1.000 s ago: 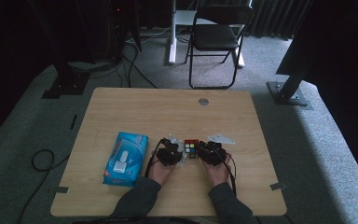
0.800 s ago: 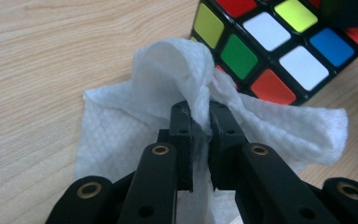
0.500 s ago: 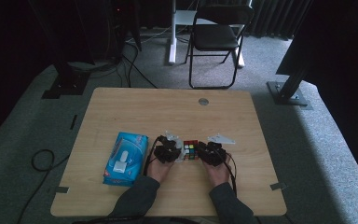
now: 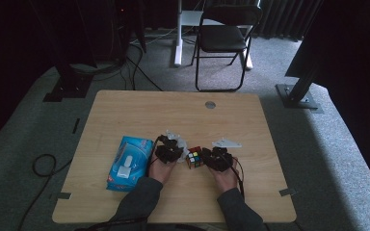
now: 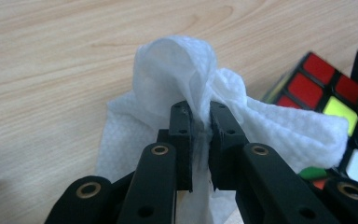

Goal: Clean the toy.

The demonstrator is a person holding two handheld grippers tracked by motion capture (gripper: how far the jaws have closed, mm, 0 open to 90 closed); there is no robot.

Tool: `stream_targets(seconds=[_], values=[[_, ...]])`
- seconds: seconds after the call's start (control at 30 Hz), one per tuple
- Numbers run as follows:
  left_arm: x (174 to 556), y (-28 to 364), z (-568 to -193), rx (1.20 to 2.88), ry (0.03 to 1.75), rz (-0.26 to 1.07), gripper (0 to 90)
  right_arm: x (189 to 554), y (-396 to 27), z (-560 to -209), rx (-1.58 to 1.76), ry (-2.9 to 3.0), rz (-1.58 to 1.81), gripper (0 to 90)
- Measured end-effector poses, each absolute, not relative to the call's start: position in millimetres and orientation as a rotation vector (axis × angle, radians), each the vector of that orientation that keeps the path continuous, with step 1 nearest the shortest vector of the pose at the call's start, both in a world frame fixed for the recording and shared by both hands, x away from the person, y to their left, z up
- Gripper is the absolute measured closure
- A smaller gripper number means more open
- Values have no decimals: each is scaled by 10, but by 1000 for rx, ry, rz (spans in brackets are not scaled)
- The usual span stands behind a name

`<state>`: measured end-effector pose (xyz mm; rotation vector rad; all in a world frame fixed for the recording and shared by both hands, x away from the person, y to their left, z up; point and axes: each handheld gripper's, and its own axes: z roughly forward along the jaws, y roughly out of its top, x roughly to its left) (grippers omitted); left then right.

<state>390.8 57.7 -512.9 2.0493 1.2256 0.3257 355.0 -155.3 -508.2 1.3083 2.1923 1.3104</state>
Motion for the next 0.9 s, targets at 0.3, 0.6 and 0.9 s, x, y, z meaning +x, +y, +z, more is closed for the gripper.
stream_targets(seconds=[0.3, 0.6, 0.9], values=[[3863, 530, -5129, 2106, 1155, 300, 813, 3568, -1558, -5086, 1320, 2164, 1304, 703], [3731, 488, -5151, 2117, 1123, 270, 811, 3582, -1581, -5088, 1402, 2083, 1260, 588], [3727, 483, -5154, 2125, 1124, 278, 805, 3518, -1595, -5074, 1458, 2057, 1247, 528]])
